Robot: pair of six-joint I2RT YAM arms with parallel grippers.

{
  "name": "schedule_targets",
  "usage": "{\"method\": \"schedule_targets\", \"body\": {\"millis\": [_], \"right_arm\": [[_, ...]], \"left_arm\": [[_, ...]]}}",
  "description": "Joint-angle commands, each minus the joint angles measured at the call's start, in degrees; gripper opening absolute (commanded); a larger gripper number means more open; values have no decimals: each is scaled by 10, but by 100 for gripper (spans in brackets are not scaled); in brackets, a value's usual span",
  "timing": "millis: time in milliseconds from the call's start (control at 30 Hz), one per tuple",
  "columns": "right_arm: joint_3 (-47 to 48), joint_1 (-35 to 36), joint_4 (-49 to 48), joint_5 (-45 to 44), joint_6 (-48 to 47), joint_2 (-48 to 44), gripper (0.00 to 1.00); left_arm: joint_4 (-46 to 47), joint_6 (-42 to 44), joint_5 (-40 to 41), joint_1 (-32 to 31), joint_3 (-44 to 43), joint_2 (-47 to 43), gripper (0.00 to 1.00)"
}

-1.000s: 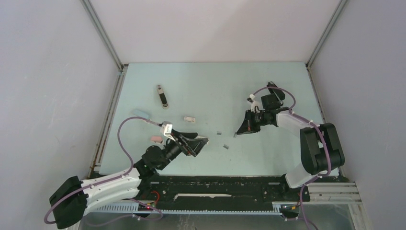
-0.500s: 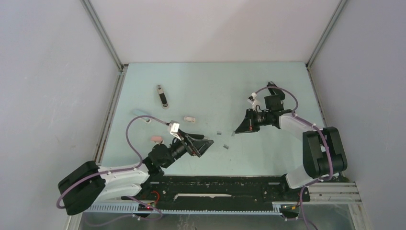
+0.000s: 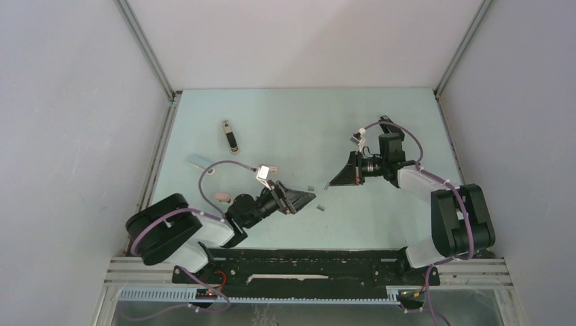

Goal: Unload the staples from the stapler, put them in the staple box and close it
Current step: Adjust the staple at the center of the board.

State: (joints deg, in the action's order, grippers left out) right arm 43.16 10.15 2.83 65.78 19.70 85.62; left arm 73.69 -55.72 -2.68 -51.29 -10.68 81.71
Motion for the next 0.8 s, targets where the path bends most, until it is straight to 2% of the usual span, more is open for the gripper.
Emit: {"method": "schedule_targets", "body": {"millis": [0,233,400,600,767], "right_arm": [[-11,-2,-94,58,67,-25,0],[-28,2,-172,91,135,-34,0],[-31,11,-193,103,147,-38,0],[-31,26,-200,110,148,-34,0],[-32,32,-221,127,162,-36,0]], "left_arm": [[71,-53,-51,6,-63,52,99],[91,-100,-65,12,-97,111,98],[129,-155,-72,18,-109,153,96],[130,-167,-73,19,-110,130,94],[130,-185,-83,21,-109,114,88]]}}
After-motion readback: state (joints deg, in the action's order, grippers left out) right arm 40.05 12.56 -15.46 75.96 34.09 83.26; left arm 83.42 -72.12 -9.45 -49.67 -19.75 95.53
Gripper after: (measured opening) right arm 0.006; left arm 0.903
